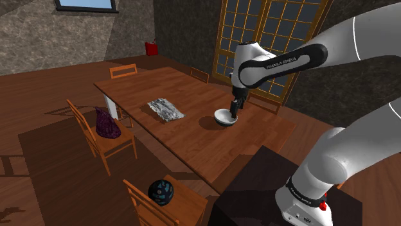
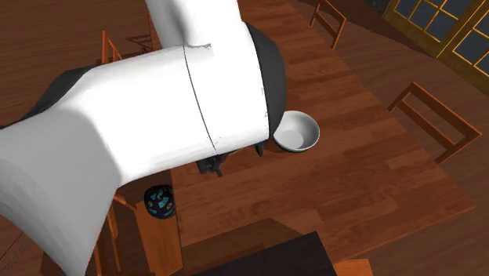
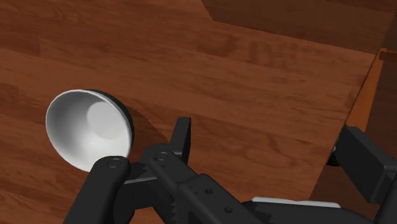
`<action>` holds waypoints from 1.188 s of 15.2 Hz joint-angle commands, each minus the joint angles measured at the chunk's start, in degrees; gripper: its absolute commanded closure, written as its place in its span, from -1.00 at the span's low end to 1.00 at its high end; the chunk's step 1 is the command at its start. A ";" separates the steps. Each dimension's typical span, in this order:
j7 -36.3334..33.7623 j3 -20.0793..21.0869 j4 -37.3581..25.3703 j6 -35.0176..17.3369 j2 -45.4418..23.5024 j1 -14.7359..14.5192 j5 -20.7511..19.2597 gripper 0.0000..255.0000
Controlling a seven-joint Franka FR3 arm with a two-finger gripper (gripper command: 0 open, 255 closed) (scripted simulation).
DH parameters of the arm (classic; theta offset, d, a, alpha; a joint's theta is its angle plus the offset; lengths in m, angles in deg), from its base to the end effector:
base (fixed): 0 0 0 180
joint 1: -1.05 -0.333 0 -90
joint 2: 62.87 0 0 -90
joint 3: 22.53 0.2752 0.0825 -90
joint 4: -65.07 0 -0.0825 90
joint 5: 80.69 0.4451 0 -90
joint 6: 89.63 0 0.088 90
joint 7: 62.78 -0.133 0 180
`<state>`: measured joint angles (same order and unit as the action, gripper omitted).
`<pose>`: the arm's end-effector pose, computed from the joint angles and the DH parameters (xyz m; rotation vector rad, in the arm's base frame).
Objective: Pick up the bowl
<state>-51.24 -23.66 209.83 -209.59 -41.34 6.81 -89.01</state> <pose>0.4694 -0.0663 0.3071 3.0240 0.2408 -0.1133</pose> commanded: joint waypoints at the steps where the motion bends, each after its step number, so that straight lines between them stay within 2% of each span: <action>1: 0.01 -0.48 -0.47 -4.29 -4.42 0.74 -1.32 -1.00; 10: -0.12 -3.00 -7.85 -17.66 -23.88 3.83 -6.98 -1.00; 18: -0.12 -5.31 -19.40 -24.94 -41.29 5.73 -10.32 -1.00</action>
<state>-51.19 -28.78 192.32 -233.88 -80.24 12.47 -99.02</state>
